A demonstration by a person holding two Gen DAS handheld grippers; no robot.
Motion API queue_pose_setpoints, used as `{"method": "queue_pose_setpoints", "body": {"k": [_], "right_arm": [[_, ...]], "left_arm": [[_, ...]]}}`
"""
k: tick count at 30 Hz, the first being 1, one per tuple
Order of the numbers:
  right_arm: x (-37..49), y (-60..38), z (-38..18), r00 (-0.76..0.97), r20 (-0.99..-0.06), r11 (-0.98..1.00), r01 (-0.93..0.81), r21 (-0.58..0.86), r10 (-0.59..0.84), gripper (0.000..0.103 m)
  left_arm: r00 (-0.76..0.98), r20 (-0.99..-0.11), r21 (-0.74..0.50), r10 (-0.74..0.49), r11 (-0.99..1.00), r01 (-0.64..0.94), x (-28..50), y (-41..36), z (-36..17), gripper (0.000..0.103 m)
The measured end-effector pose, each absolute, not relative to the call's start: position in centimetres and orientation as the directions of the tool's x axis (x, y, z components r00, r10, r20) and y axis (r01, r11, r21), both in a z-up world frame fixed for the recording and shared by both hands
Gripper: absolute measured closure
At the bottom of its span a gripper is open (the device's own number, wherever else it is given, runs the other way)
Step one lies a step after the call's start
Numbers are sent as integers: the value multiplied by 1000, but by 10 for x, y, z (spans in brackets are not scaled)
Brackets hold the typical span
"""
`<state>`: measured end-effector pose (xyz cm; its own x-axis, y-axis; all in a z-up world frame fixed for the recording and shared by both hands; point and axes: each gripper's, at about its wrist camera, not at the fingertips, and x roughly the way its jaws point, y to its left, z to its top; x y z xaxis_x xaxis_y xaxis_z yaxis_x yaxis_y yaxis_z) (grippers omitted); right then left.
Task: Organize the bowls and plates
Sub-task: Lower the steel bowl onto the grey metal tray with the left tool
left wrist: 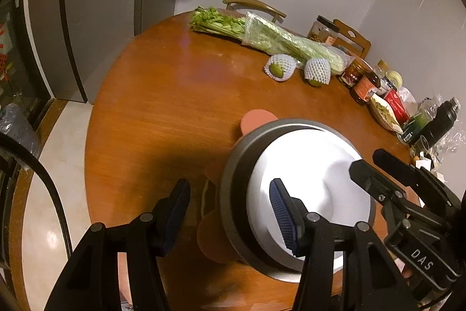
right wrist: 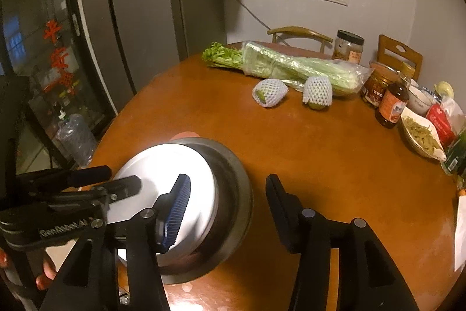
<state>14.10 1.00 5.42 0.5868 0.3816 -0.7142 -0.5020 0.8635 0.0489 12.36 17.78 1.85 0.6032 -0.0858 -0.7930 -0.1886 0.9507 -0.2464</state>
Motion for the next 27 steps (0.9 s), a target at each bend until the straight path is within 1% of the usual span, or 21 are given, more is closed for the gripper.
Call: {"method": "queue_pose_setpoints", "body": {"k": [8,13,20,27], "right_arm": [[141,-8,51,558,-719,867,-483,124,414,43],[139,-11,47,537,-722,863,-478,165,436,42],[137,-3,41,513,-737,856,-488,171,440,41],[137,5,34,479,-755,845,-503,182,448,41]], "left_arm": [[610,-778,-321,-149,929,-182,119,189,12,45],[596,-782,-359,-182,914,-191,126,193,1,44],[568,-790,-395,-229,899,-187,136,193,-11,44],[543,-802,-393,-248,904,-168,143,185,-17,44]]}}
